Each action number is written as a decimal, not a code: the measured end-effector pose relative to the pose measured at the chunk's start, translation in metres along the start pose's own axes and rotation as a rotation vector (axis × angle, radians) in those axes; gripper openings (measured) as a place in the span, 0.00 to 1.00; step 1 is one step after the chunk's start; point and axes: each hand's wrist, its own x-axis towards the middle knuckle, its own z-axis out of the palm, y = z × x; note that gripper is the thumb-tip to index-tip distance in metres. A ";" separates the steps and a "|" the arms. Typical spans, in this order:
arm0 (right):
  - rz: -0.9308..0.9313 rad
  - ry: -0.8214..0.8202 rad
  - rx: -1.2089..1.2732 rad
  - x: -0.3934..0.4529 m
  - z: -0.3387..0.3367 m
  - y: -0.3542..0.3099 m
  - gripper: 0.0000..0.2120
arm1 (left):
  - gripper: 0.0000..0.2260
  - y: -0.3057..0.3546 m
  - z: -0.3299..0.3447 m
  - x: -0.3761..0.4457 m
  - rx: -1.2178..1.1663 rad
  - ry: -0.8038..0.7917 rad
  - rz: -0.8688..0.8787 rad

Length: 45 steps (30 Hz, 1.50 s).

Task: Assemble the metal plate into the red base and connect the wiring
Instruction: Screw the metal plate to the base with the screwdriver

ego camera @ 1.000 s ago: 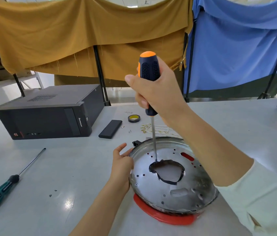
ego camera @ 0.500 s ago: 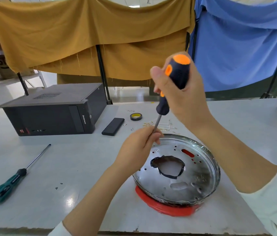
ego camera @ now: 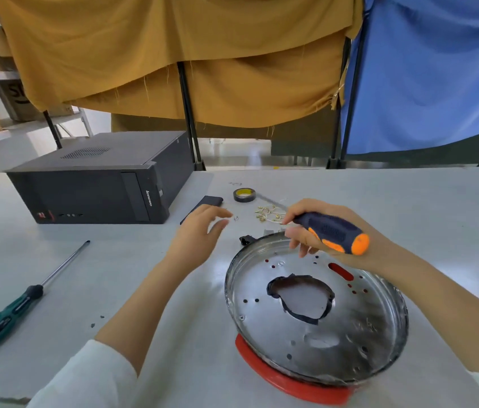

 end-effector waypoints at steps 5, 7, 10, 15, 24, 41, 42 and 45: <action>0.189 -0.226 -0.287 -0.002 -0.005 0.069 0.16 | 0.11 -0.049 0.029 0.029 0.047 -0.045 -0.244; 0.221 -0.264 -0.397 0.012 0.000 0.082 0.08 | 0.11 -0.057 0.043 0.042 0.059 -0.090 -0.256; 0.145 -0.255 -0.610 0.017 0.004 0.078 0.16 | 0.12 -0.061 0.061 0.063 0.091 -0.116 -0.256; 0.184 -0.277 -0.600 0.036 0.009 0.092 0.10 | 0.15 -0.066 0.086 0.091 0.161 -0.144 -0.273; 0.121 -0.237 -0.602 0.031 0.011 0.096 0.15 | 0.07 -0.070 0.100 0.103 0.264 -0.089 -0.363; 0.114 0.090 0.121 0.023 0.021 0.026 0.10 | 0.00 0.058 -0.020 -0.028 -0.614 -0.094 -0.212; 0.096 0.114 0.208 0.019 0.021 0.018 0.07 | 0.01 0.061 -0.019 -0.032 -0.600 -0.091 -0.211; 0.003 0.149 0.288 0.013 0.027 0.000 0.12 | 0.03 0.068 -0.014 -0.041 -0.571 -0.076 -0.232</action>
